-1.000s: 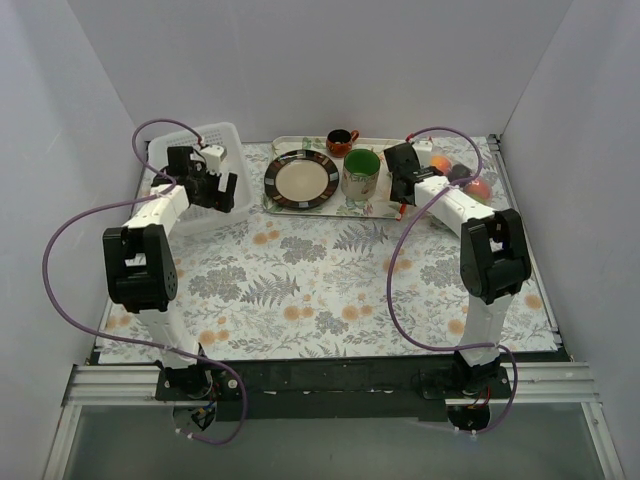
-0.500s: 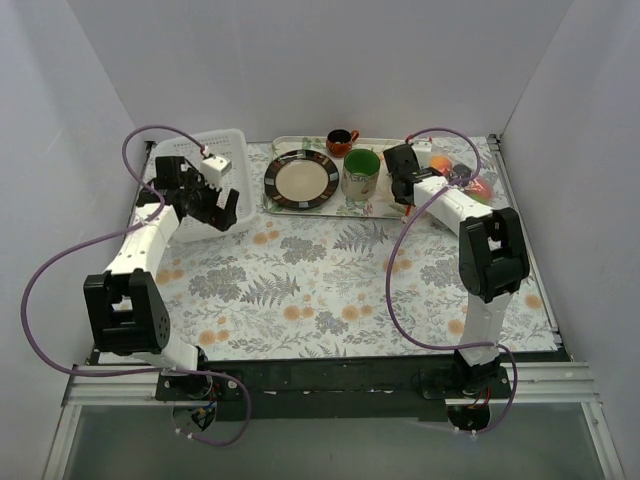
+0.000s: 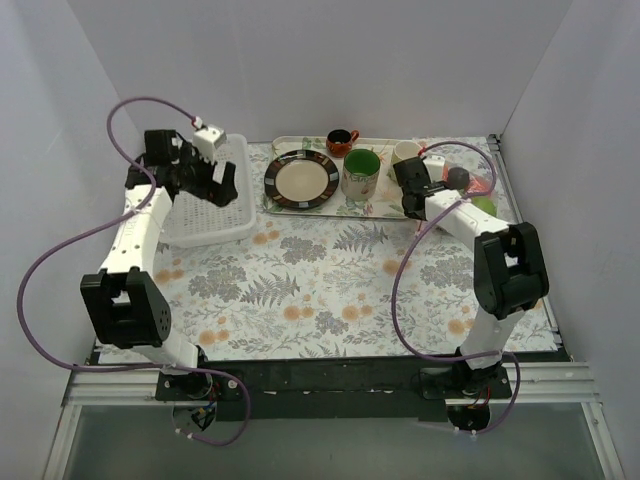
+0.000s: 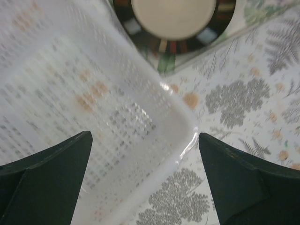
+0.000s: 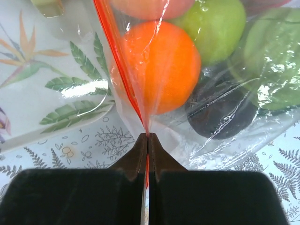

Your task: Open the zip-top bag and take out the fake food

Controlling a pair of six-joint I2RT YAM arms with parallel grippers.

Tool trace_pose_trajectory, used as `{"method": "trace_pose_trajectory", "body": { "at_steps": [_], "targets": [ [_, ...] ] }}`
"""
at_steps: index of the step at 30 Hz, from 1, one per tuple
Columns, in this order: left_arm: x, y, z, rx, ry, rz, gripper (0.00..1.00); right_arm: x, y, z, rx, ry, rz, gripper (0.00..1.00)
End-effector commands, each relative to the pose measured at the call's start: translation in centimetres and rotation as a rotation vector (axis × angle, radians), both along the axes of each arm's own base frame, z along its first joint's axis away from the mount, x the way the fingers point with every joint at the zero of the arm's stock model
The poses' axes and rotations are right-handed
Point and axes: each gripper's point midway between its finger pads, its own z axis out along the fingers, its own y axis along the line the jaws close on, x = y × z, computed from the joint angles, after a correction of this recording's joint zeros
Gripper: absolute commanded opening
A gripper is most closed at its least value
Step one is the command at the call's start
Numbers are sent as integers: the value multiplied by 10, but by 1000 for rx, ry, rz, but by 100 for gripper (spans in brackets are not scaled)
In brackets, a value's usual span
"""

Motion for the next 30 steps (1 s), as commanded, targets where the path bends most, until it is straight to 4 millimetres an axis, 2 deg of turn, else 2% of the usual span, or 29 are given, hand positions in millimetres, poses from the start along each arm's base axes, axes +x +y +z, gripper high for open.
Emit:
{"method": "trace_pose_trajectory", "body": {
  "at_steps": [1, 3, 4, 5, 6, 7, 8, 10, 11, 12, 15, 16, 17, 19, 20, 21, 22, 23, 25, 26, 27, 29, 30],
  "targets": [
    [0, -27, 85, -143, -121, -72, 98, -6, -2, 33, 63, -100, -34, 1],
    [12, -22, 87, -117, -174, -58, 98, -14, -3, 38, 77, -101, -36, 1],
    [21, -8, 80, -58, -195, 6, 98, -17, -3, 40, 81, -102, -36, 1],
    [24, 1, 54, -28, -172, 55, 98, -24, -4, 38, 89, -91, -37, 1],
    [41, 14, 49, 18, -239, 110, 98, -28, -4, 48, 107, -115, -34, 1],
    [50, 35, 34, 96, -247, 205, 98, -32, -2, 53, 121, -129, -28, 1],
    [55, 48, 19, 141, -246, 262, 98, -36, -2, 58, 128, -145, -23, 1],
    [62, 69, -28, 233, -209, 342, 98, -49, 2, 78, 149, -196, 8, 1],
    [60, 89, -42, 314, -188, 421, 98, -52, 4, 87, 154, -214, 27, 1],
    [59, 96, -59, 355, -173, 433, 98, -60, 7, 105, 169, -259, 51, 1],
    [44, 110, -95, 442, -114, 468, 94, -76, 11, 134, 187, -309, 97, 1],
    [41, 108, -98, 452, -110, 458, 90, -80, 12, 143, 195, -323, 105, 1],
    [37, 103, -93, 451, -123, 449, 89, -83, 11, 150, 202, -331, 113, 1],
    [20, 99, -99, 453, -103, 430, 89, -93, 10, 167, 221, -350, 130, 1],
    [14, 75, -101, 457, -105, 370, 90, -96, 10, 172, 227, -357, 135, 1],
    [5, 69, -92, 461, -116, 356, 91, -101, 10, 180, 240, -372, 146, 1],
    [-12, 62, -104, 472, -83, 325, 91, -104, 9, 185, 242, -375, 153, 1],
    [-21, 48, -106, 478, -77, 281, 91, -106, 9, 192, 250, -389, 159, 1],
    [-49, 32, -108, 480, -35, 212, 92, -112, 8, 202, 256, -405, 171, 1],
    [-65, 17, -115, 473, -8, 165, 92, -114, 8, 207, 261, -409, 176, 1],
    [-86, 11, -119, 469, 42, 124, 91, -116, 8, 210, 265, -412, 184, 1],
    [-115, -11, -132, 453, 104, 25, 91, -120, 7, 212, 267, -407, 191, 1],
    [-131, -15, -137, 459, 153, 1, 91, -123, 8, 216, 277, -417, 200, 1]
  ]
}}
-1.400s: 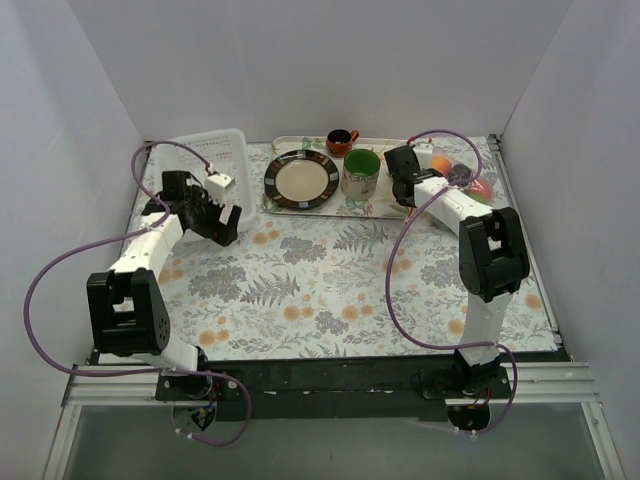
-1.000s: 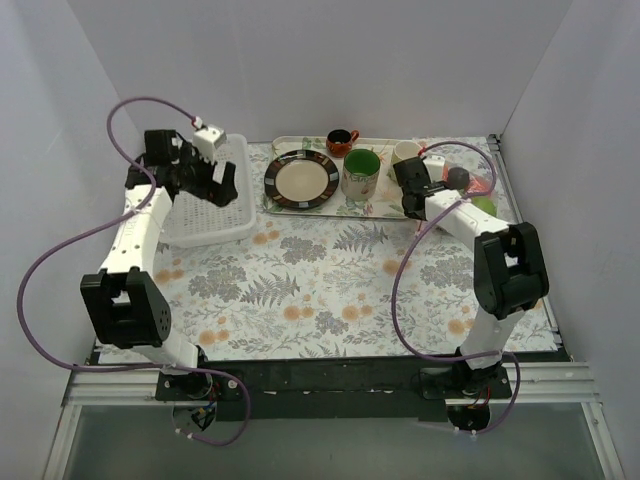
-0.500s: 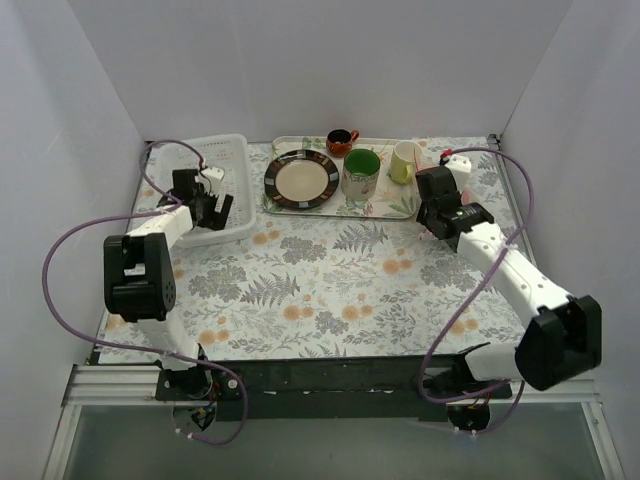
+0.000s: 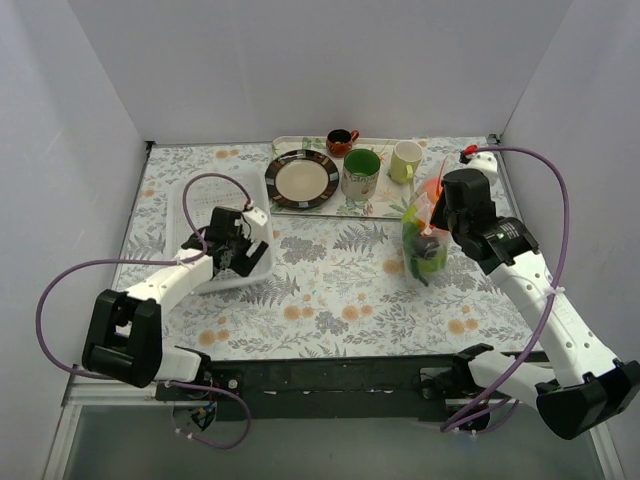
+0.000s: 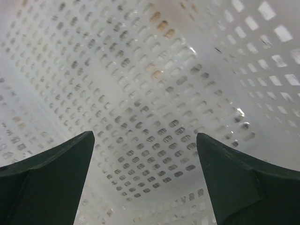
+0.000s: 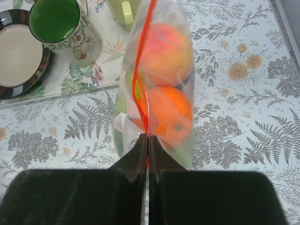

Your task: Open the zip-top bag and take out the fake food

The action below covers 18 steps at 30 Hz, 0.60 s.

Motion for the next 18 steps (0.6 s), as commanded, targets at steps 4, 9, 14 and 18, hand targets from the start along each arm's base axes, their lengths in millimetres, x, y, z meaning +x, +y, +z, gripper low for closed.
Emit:
{"method": "trace_pose_trajectory", "body": {
  "at_steps": [4, 9, 14, 18],
  "targets": [
    [-120, -51, -34, -30, 360, -211, 90, -12, 0, 49, 50, -112, 43, 1],
    [-165, -103, -24, -86, 475, -390, 91, -17, 2, 62, 65, -129, 69, 1],
    [-192, -153, -2, -205, 639, -506, 98, -22, 4, 69, 66, -123, 100, 1],
    [-188, -197, 14, -232, 654, -567, 98, -27, 10, 72, 93, -118, 128, 1]
  ]
}}
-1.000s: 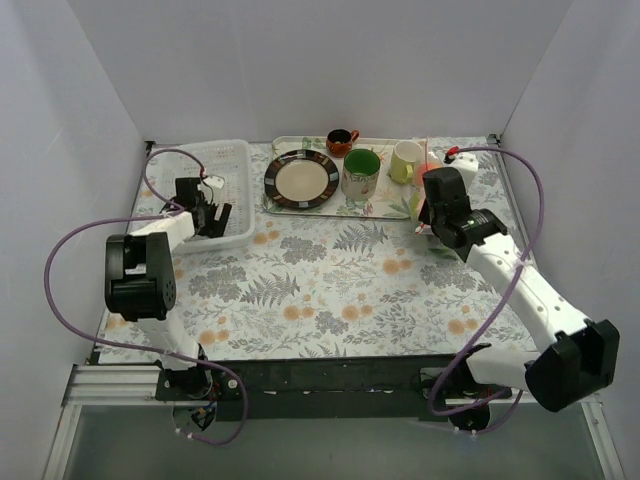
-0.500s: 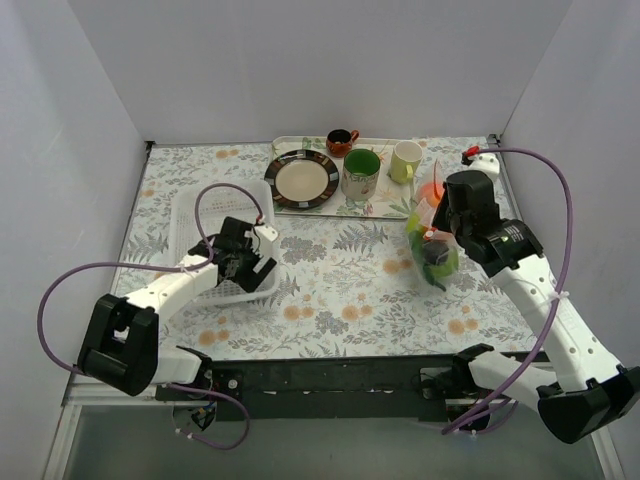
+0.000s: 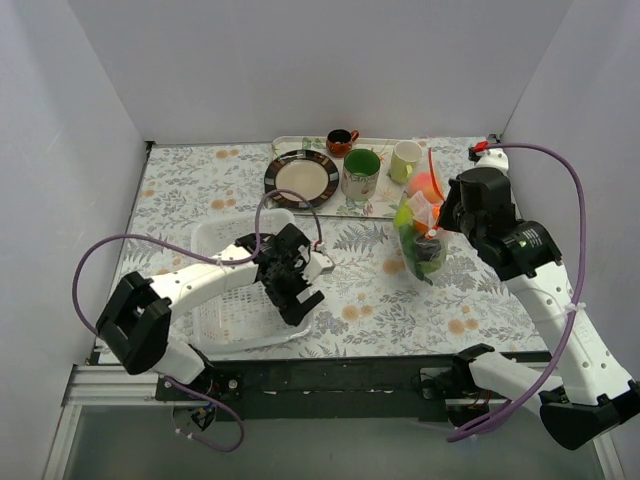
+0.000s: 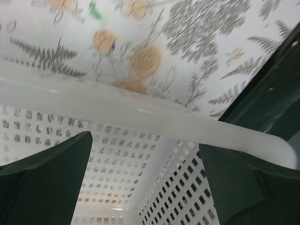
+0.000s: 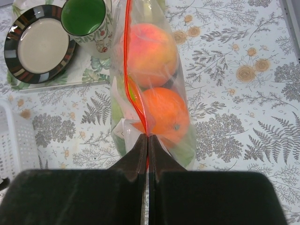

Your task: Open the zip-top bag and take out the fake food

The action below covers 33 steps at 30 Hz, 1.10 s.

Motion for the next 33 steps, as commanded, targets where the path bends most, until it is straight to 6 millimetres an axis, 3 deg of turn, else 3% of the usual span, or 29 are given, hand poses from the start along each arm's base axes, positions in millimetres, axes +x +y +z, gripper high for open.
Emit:
{"method": "trace_pose_trajectory", "body": {
  "at_steps": [1, 2, 4, 5, 7, 9, 12, 15, 16, 18, 19, 21, 23, 24, 25, 26, 28, 29, 33],
  "targets": [
    [-16, -55, 23, -81, 74, -79, 98, -4, 7, 37, 70, -95, 40, 1],
    [-8, -73, 37, -114, 47, -87, 98, -5, 9, 38, 80, -94, 47, 1],
    [-10, -92, 31, -82, 41, -129, 98, -6, 12, 39, 97, -89, 57, 1],
    [-5, -107, 41, -101, 9, -148, 98, -7, 13, 40, 101, -92, 64, 1],
    [-11, -120, 41, -78, -8, -190, 98, -6, 16, 40, 115, -89, 69, 1],
    [-5, -130, 58, -110, -36, -192, 98, -4, 22, 42, 134, -87, 89, 1],
    [14, -122, 81, -130, -158, -165, 98, -2, 32, 49, 167, -92, 122, 1],
    [50, -94, 119, -173, -305, -72, 98, -1, 46, 59, 213, -111, 178, 1],
    [75, -75, 134, -189, -348, 4, 98, 0, 50, 67, 233, -132, 190, 1],
    [96, -48, 182, -271, -462, 84, 98, -3, 60, 76, 257, -150, 232, 1],
    [119, -20, 209, -292, -542, 177, 98, -4, 63, 84, 267, -166, 247, 1],
    [126, 21, 262, -332, -723, 254, 98, -7, 74, 95, 289, -178, 295, 1],
    [130, 67, 278, -280, -844, 343, 98, -14, 89, 113, 328, -205, 365, 1],
    [121, 90, 295, -268, -932, 397, 98, -15, 95, 117, 343, -210, 387, 1],
    [119, 110, 294, -228, -967, 442, 98, -19, 102, 124, 361, -223, 420, 1],
    [117, 121, 269, -171, -943, 459, 98, -25, 117, 133, 400, -237, 485, 1],
    [105, 155, 260, -94, -996, 557, 98, -34, 134, 139, 436, -242, 563, 1],
    [101, 165, 234, -44, -970, 575, 98, -42, 151, 143, 458, -237, 638, 1],
    [88, 200, 203, 111, -989, 634, 98, -61, 195, 156, 503, -255, 788, 1]
  ]
}}
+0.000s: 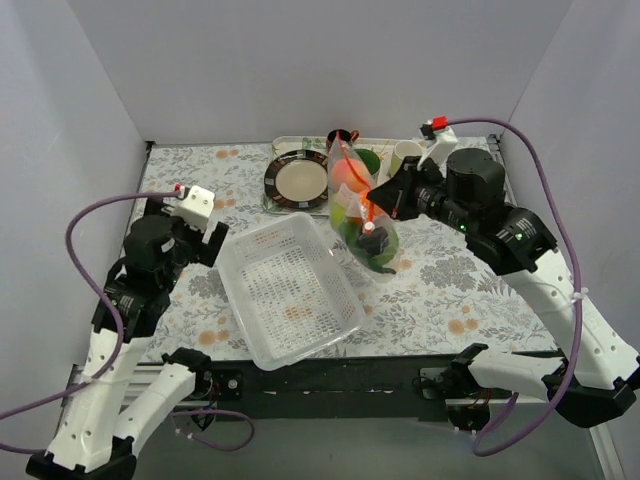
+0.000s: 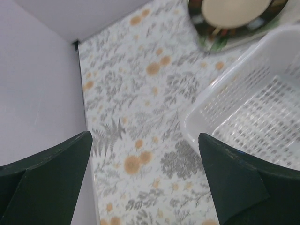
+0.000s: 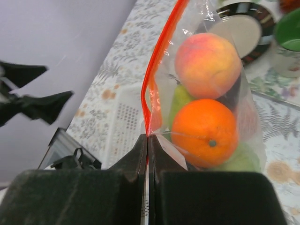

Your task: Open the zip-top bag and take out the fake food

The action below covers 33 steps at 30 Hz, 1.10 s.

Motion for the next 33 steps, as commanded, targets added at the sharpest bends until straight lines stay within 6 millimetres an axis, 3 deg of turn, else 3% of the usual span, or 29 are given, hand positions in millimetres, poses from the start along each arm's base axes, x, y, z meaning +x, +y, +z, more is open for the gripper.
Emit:
{"method": "trace_pose_trajectory", "body": {
  "at_steps": [1, 2, 3, 5, 6, 10, 12, 13, 16, 17, 21, 22, 23, 26, 29, 33],
  "targets": [
    [0, 48, -70, 209, 161, 195, 98, -27, 60, 64, 173, -141, 226, 1],
    [-5, 66, -73, 268, 155, 276, 98, -33, 76, 58, 167, -122, 265, 1],
    [-6, 75, -91, 319, 176, 306, 98, -36, 85, 62, 185, -126, 280, 1],
    [-15, 93, -107, 433, 208, 357, 98, -44, 106, 54, 182, -107, 320, 1],
    [-18, 98, -129, 477, 253, 356, 98, -45, 111, 52, 181, -105, 322, 1],
    [-28, 103, -174, 538, 370, 351, 96, -40, 125, 20, 162, -66, 297, 1],
    [-27, 91, -189, 495, 426, 292, 95, -32, 120, 8, 146, -67, 240, 1],
    [-23, 86, -188, 465, 427, 279, 94, -28, 117, -14, 109, -45, 216, 1],
    [-12, 60, -201, 350, 486, 190, 93, -16, 100, -36, 61, -56, 110, 1],
    [-7, 52, -200, 321, 492, 171, 92, -11, 90, -51, 27, -55, 64, 1],
    [11, 20, -213, 223, 550, 52, 91, -7, 58, -78, -31, -41, -60, 1],
    [15, 9, -224, 201, 597, 12, 91, -7, 51, -80, -34, -42, -85, 1],
    [24, 2, -217, 179, 589, 1, 90, -9, 39, -78, -27, -54, -115, 1],
    [37, -17, -225, 133, 646, -37, 88, -14, 14, -70, -9, -75, -175, 1],
    [43, -36, -232, 107, 676, -79, 88, -20, -5, -63, 5, -79, -216, 1],
    [42, -83, -228, 93, 677, -184, 88, -29, -25, -60, 12, -68, -250, 1]
  ]
}}
